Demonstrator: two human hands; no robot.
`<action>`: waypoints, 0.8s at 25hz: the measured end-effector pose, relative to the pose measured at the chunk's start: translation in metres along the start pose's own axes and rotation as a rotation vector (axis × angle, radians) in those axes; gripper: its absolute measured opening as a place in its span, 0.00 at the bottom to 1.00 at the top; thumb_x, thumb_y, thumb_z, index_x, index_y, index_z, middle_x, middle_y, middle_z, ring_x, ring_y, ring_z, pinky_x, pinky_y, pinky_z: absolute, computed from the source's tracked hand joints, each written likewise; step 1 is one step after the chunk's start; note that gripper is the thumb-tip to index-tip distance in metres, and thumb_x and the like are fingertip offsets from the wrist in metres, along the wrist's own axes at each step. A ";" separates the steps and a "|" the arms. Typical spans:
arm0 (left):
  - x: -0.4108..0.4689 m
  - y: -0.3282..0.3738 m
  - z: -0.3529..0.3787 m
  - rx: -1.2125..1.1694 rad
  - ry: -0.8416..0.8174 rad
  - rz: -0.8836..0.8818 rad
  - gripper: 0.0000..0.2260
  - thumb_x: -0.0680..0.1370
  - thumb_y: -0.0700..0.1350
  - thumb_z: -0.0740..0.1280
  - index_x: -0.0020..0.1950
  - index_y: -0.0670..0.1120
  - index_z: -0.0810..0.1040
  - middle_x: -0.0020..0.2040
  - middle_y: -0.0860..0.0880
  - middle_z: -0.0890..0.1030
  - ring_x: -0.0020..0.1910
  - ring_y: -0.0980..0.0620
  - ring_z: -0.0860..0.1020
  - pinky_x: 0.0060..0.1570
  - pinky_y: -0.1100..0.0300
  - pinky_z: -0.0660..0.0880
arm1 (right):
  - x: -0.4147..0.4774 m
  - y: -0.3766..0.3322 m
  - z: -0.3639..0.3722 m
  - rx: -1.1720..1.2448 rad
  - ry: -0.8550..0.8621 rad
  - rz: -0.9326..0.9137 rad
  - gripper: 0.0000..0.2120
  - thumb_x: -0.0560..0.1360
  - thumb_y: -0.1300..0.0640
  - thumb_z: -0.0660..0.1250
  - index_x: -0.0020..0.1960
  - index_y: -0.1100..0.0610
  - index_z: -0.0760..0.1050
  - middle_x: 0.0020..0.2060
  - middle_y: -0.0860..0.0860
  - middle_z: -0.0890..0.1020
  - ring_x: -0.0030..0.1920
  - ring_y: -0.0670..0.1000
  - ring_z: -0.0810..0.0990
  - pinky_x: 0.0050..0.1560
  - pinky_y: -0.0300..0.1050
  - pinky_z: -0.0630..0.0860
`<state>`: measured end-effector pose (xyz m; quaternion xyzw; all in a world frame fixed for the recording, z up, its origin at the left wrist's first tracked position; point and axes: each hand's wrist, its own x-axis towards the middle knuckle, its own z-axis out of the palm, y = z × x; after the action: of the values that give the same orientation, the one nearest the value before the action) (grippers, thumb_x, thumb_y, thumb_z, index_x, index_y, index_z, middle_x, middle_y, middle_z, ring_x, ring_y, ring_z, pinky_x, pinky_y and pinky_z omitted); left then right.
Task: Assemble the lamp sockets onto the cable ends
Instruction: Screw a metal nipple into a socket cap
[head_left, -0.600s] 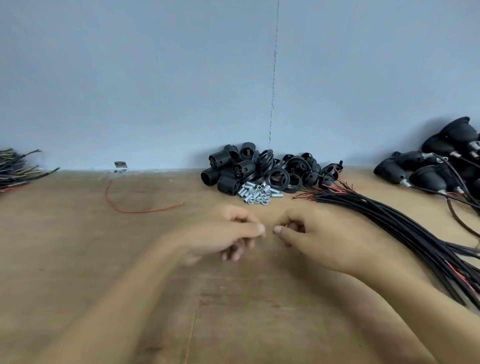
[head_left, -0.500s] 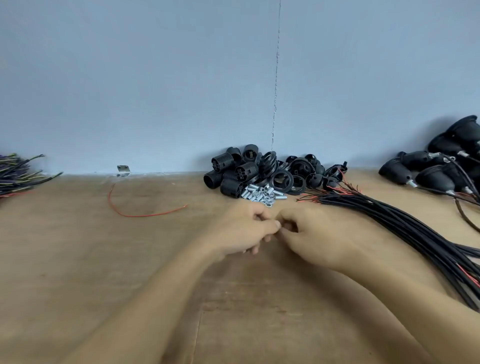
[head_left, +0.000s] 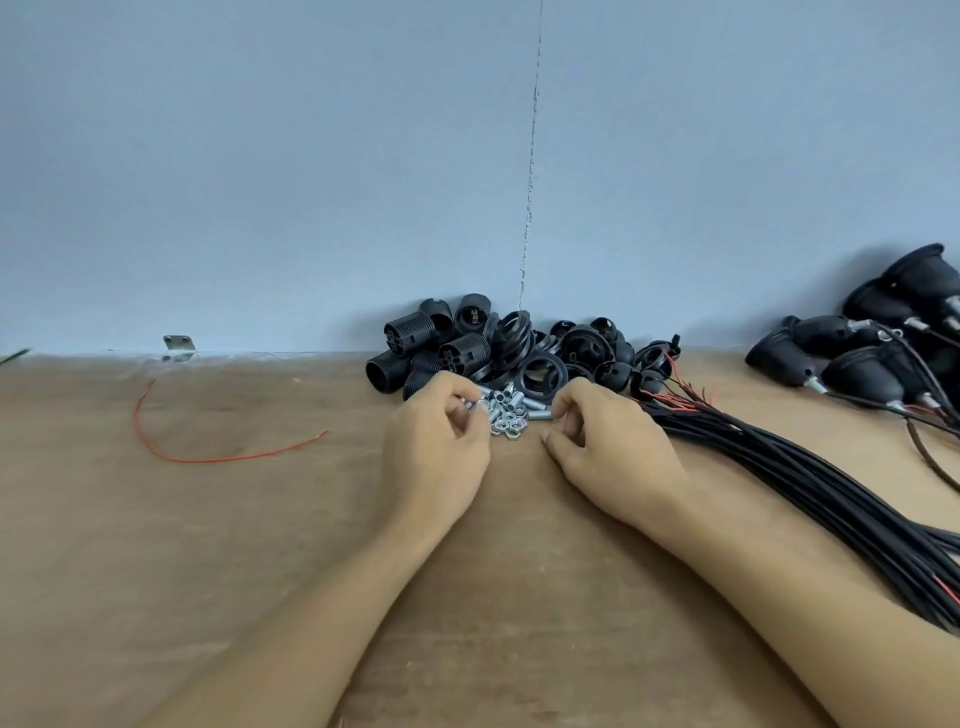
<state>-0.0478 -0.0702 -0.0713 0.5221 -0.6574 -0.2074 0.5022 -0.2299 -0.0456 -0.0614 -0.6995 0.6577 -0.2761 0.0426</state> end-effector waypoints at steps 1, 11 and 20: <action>0.000 -0.002 -0.001 -0.021 -0.007 -0.032 0.11 0.74 0.41 0.73 0.42 0.57 0.77 0.33 0.56 0.79 0.32 0.61 0.75 0.33 0.70 0.69 | 0.002 0.000 0.000 -0.004 -0.003 0.002 0.08 0.75 0.51 0.67 0.51 0.44 0.68 0.42 0.40 0.75 0.44 0.46 0.75 0.43 0.46 0.71; -0.001 -0.001 0.008 0.361 -0.225 0.228 0.15 0.78 0.49 0.69 0.65 0.60 0.81 0.46 0.57 0.71 0.45 0.49 0.78 0.43 0.51 0.77 | 0.006 0.003 0.008 -0.006 0.033 0.008 0.08 0.76 0.51 0.67 0.55 0.44 0.77 0.47 0.42 0.76 0.48 0.47 0.79 0.50 0.51 0.78; 0.003 0.010 0.013 0.506 -0.258 0.335 0.09 0.82 0.49 0.64 0.55 0.53 0.83 0.43 0.54 0.69 0.43 0.48 0.77 0.36 0.55 0.70 | 0.007 0.006 0.002 0.128 0.036 -0.007 0.05 0.75 0.55 0.71 0.45 0.46 0.77 0.44 0.42 0.79 0.46 0.44 0.78 0.52 0.52 0.78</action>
<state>-0.0639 -0.0725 -0.0675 0.4845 -0.8229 -0.0166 0.2965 -0.2347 -0.0540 -0.0633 -0.6927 0.6368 -0.3305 0.0745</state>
